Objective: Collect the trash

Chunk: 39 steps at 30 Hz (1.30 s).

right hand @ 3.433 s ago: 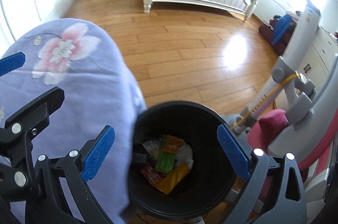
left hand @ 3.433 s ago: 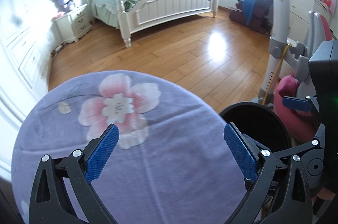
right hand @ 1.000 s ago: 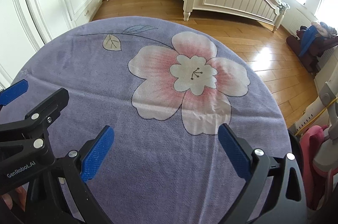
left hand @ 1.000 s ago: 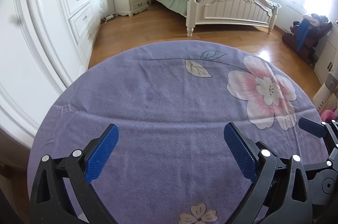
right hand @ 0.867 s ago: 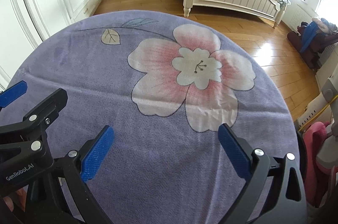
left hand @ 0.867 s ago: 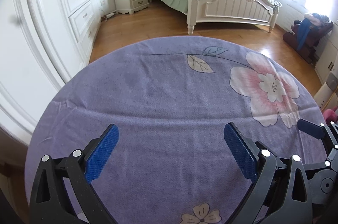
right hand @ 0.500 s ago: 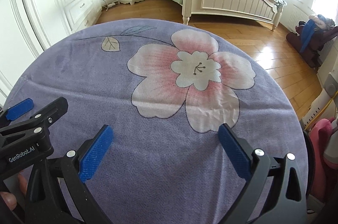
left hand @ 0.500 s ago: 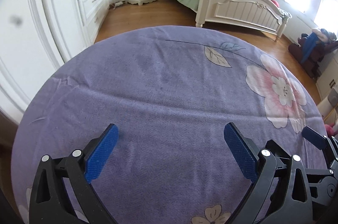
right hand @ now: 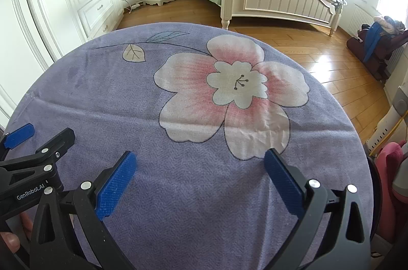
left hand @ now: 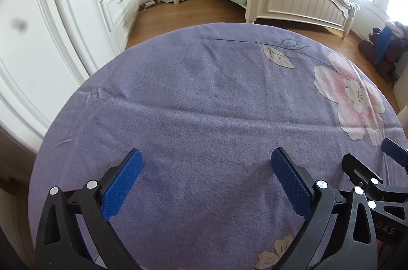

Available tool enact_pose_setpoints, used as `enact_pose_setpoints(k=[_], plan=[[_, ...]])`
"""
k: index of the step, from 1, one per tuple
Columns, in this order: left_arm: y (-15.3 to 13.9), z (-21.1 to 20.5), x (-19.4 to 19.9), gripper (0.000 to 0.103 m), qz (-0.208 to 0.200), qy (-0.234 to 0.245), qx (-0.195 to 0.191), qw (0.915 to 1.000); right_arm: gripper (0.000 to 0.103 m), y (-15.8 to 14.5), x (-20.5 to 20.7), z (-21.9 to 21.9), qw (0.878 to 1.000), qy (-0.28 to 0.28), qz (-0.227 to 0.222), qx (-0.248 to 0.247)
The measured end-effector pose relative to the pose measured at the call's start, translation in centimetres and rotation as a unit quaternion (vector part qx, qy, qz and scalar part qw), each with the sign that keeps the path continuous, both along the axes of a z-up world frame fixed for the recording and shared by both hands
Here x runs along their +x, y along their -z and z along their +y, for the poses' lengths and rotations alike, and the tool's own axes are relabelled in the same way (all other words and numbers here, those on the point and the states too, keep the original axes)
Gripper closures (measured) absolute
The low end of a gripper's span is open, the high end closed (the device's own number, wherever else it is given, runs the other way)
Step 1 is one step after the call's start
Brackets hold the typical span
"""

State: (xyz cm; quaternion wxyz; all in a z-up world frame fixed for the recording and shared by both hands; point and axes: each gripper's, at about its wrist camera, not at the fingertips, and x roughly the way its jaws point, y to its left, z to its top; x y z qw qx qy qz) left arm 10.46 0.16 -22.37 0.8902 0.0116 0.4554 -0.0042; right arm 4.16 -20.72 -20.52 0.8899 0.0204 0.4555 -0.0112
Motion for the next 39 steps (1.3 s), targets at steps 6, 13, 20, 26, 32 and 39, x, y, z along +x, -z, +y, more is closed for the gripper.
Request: enact_pose_setpoints(k=[6, 13, 20, 26, 32, 39], plan=[[0.1, 0.2, 0.0, 0.004, 0.000, 0.001, -0.001, 1.0000, 0.005, 0.0, 0.0, 0.0, 1.000, 0.000, 0.000, 0.000], [0.1, 0.2, 0.0, 0.004, 0.000, 0.001, -0.001, 1.0000, 0.004, 0.0, 0.1, 0.0, 1.000, 0.000, 0.000, 0.000], [0.2, -0.1, -0.2, 0.004, 0.000, 0.000, 0.000, 1.0000, 0.004, 0.0, 0.1, 0.0, 1.000, 0.000, 0.001, 0.000], [0.2, -0.1, -0.2, 0.004, -0.001, 0.005, -0.001, 1.0000, 0.005, -0.1, -0.1, 0.0, 1.000, -0.001, 0.000, 0.000], [-4.2, -1.1, -2.5, 0.005, -0.083, 0.032, -0.011, 0.9960, 0.005, -3.4, -1.1, -1.7, 0.998, 0.026, -0.029, 0.041], [-16.0, -3.5, -6.2, 0.005, -0.240, 0.035, 0.027, 0.9698, 0.005, -14.4, -4.4, -1.5, 0.987, 0.044, -0.157, -0.008]])
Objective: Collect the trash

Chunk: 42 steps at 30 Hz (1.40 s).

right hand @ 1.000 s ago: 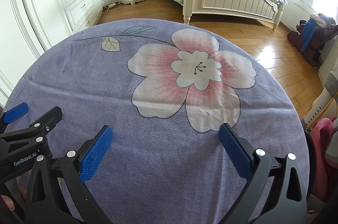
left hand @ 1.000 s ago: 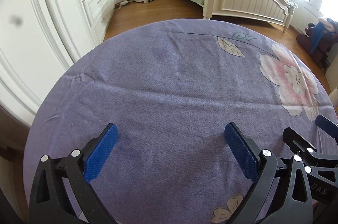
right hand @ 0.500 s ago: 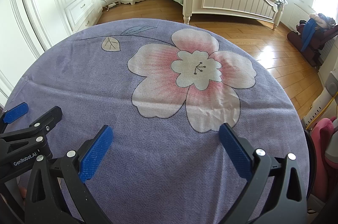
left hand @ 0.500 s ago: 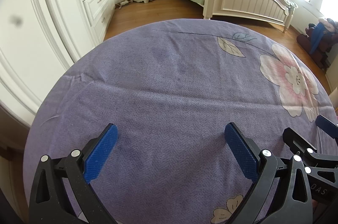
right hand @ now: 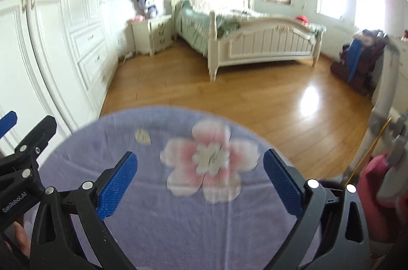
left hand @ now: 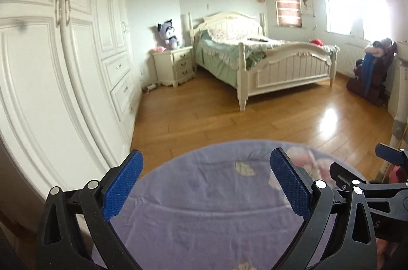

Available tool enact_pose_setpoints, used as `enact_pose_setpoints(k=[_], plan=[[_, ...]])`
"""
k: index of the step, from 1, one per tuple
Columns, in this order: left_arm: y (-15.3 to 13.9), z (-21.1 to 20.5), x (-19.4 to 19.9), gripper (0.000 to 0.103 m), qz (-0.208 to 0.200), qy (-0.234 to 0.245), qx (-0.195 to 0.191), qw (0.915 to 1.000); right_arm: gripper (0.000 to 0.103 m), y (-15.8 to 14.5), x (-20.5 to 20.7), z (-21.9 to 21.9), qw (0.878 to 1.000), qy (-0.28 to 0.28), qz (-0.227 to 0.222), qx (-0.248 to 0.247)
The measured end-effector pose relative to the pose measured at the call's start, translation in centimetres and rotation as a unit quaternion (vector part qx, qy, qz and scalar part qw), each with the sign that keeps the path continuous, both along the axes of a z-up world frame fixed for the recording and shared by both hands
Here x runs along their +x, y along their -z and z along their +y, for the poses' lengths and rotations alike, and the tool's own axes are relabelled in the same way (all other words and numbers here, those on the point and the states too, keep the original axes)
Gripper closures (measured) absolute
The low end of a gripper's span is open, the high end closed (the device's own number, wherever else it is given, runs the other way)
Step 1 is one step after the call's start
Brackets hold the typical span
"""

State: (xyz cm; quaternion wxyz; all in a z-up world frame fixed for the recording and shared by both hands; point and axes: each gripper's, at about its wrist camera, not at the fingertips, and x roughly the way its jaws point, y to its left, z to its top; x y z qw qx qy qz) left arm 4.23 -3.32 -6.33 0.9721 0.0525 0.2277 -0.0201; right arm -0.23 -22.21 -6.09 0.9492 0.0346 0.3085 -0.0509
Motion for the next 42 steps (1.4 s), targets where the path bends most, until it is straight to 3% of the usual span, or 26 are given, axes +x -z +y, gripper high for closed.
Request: enact_pose_setpoints(k=[6, 14, 18, 27, 39, 42], plan=[[-6.4, -0.7, -3.5, 0.005, -0.044, 0.021, -0.059, 0.9970, 0.005, -6.3, -2.3, -0.2, 0.999, 0.000, -0.043, -0.013], [-13.7, -0.9, -8.8, 0.005, -0.110, -0.033, -0.035, 0.9927, 0.005, -12.4, -4.7, 0.5, 0.996, -0.002, -0.087, -0.017], [-15.5, -0.7, -11.2, 0.005, -0.132, -0.053, -0.039, 0.9891, 0.005, -14.2, -5.8, 1.0, 0.994, -0.008, -0.102, -0.031], [-16.4, -0.2, -13.2, 0.005, -0.119, -0.066, -0.044, 0.9897, 0.005, -14.3, -7.1, 1.6, 0.994, -0.017, -0.100, -0.031], [-15.4, 0.0, -11.3, 0.005, -0.097, -0.048, -0.041, 0.9933, 0.005, -13.5, -6.3, 1.1, 0.996, -0.010, -0.085, -0.028], [-15.0, -0.6, -10.6, 0.005, -0.090, -0.034, -0.014, 0.9952, 0.005, -13.2, -6.1, 1.2, 0.996, -0.014, -0.079, -0.031]])
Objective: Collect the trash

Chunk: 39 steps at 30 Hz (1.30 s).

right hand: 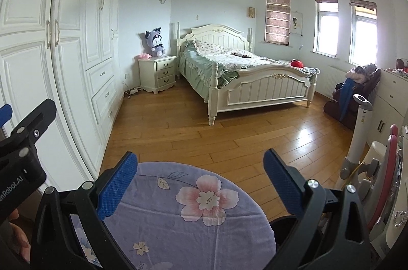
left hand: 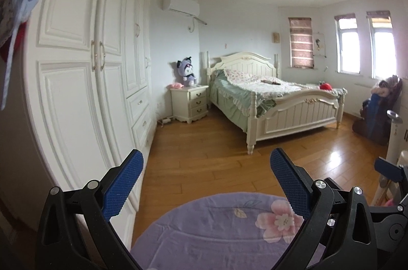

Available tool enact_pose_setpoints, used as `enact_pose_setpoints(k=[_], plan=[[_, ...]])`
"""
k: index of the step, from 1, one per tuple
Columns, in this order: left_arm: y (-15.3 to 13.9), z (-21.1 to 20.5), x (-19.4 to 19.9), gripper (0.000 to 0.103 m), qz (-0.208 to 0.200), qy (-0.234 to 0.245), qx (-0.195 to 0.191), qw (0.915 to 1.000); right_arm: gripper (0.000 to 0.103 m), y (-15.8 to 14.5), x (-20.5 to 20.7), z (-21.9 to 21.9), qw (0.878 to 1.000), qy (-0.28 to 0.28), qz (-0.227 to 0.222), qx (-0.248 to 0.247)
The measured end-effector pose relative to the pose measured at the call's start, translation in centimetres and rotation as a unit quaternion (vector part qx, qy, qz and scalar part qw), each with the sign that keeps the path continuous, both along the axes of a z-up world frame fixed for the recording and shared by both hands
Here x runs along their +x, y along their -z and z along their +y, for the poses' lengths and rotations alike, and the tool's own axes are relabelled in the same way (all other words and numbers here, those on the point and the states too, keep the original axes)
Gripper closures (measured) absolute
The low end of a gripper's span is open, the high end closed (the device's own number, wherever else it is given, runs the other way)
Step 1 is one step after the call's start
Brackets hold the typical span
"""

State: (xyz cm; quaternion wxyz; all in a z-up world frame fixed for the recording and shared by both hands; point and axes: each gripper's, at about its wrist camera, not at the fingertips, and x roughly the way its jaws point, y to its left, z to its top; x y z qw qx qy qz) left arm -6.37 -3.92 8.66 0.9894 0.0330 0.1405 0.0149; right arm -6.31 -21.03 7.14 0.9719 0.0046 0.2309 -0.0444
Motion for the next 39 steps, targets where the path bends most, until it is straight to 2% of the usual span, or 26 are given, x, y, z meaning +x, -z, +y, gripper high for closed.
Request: enact_pose_setpoints(k=[2, 5, 10, 13, 15, 17, 20, 22, 24, 25, 26, 27, 28, 29, 31, 33, 36, 39], plan=[[0.5, -0.8, 0.9, 0.005, 0.025, 0.007, 0.027, 0.9993, 0.005, 0.2, 0.2, 0.4, 1.000, 0.005, 0.004, -0.017], [0.9, -0.5, 1.1, 0.005, 0.013, -0.007, 0.037, 0.9992, 0.005, 0.4, 0.3, 0.5, 1.000, -0.001, 0.005, -0.017], [1.0, 0.0, 0.4, 0.005, 0.004, 0.029, -0.016, 0.9995, 0.005, 0.3, 0.4, 0.1, 1.000, 0.005, 0.002, -0.016], [1.2, 1.2, 0.5, 0.005, -0.011, -0.024, -0.037, 0.9990, 0.005, 0.3, 0.4, -0.1, 1.000, 0.009, 0.000, -0.014], [1.0, 1.4, 0.5, 0.005, -0.018, 0.000, -0.042, 0.9990, 0.005, 0.4, 0.3, -0.2, 1.000, 0.010, -0.001, -0.015], [1.2, 1.6, 1.0, 0.005, 0.005, 0.016, -0.052, 0.9985, 0.005, 0.4, 0.2, -0.1, 1.000, 0.011, -0.002, -0.017], [1.6, 1.2, 1.3, 0.005, 0.018, 0.020, -0.035, 0.9990, 0.005, 0.5, 0.1, 0.1, 1.000, 0.008, -0.002, -0.017], [1.7, 1.4, 1.0, 0.005, 0.011, 0.018, -0.043, 0.9988, 0.005, 0.5, 0.0, 0.2, 1.000, 0.007, -0.004, -0.020], [1.7, 1.4, 0.5, 0.005, 0.002, 0.049, -0.059, 0.9970, 0.005, 0.5, -0.1, 0.3, 1.000, 0.006, -0.006, -0.024], [1.9, 1.4, 0.1, 0.005, -0.006, 0.015, -0.056, 0.9983, 0.005, 0.5, -0.1, 0.4, 1.000, 0.006, -0.006, -0.026], [2.0, 1.5, -0.4, 0.005, -0.017, -0.050, -0.048, 0.9975, 0.005, 0.5, -0.1, 0.4, 1.000, 0.006, -0.007, -0.028], [2.1, 1.6, -1.0, 0.005, -0.035, -0.110, -0.043, 0.9923, 0.005, 0.4, -0.2, 0.3, 1.000, 0.006, -0.007, -0.030], [2.2, 1.6, -1.4, 0.005, -0.060, -0.123, -0.042, 0.9897, 0.005, 0.4, -0.2, 0.3, 0.999, 0.006, -0.007, -0.030], [2.2, 1.5, -1.5, 0.005, -0.066, -0.106, -0.038, 0.9914, 0.005, 0.4, -0.2, 0.2, 0.999, 0.006, -0.007, -0.030], [2.4, 1.0, -1.6, 0.005, -0.071, -0.123, -0.027, 0.9895, 0.005, 0.5, -0.2, 0.3, 0.999, 0.006, -0.008, -0.030], [2.4, 1.1, -1.8, 0.005, -0.076, -0.112, -0.043, 0.9899, 0.005, 0.6, -0.1, 0.4, 0.999, 0.005, -0.003, -0.032], [2.5, 1.3, -1.3, 0.005, -0.060, -0.083, -0.076, 0.9919, 0.005, 0.9, 0.0, 0.6, 0.999, -0.001, 0.001, -0.036], [2.7, 1.4, -1.1, 0.005, -0.058, -0.070, -0.088, 0.9919, 0.005, 1.1, -0.1, 0.9, 0.999, -0.005, 0.002, -0.043]])
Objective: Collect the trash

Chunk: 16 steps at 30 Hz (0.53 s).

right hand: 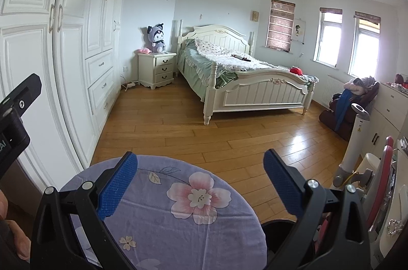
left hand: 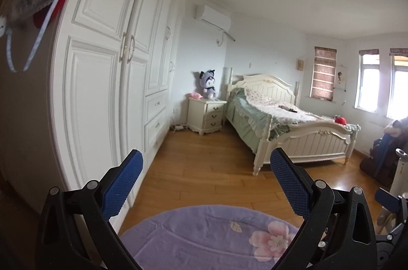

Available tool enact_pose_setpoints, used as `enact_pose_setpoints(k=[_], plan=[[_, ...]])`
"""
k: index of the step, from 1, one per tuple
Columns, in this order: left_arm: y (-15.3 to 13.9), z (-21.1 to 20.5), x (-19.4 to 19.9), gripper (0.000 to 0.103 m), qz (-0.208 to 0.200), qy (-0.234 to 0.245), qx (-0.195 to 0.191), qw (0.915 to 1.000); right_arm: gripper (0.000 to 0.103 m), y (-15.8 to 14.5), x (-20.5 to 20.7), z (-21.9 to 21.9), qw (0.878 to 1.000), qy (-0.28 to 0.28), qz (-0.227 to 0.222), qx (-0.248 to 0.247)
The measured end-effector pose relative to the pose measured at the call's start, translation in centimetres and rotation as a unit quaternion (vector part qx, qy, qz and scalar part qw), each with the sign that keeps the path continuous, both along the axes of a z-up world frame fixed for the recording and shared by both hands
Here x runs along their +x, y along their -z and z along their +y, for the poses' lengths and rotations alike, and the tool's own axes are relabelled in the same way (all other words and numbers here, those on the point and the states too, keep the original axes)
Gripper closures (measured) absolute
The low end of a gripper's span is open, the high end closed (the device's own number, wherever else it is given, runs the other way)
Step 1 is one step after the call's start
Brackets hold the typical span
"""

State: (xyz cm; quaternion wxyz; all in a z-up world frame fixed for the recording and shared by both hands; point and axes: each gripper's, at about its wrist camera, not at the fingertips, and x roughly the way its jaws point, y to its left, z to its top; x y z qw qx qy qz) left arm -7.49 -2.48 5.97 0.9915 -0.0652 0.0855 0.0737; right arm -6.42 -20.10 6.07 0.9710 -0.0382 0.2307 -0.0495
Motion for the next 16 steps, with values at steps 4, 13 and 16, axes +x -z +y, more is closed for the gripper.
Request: enact_pose_setpoints(k=[4, 13, 16], plan=[[0.8, -0.2, 0.4, 0.005, 0.013, -0.008, 0.031, 0.9994, 0.005, 0.0, 0.0, 0.0, 1.000, -0.001, 0.001, -0.002], [0.5, -0.3, 0.3, 0.005, 0.033, 0.020, 0.031, 0.9988, 0.005, 0.1, 0.1, -0.5, 1.000, 0.003, 0.003, 0.004], [0.7, -0.3, 0.4, 0.005, 0.038, 0.026, 0.027, 0.9986, 0.005, 0.3, 0.2, -0.6, 1.000, 0.002, 0.006, 0.005]])
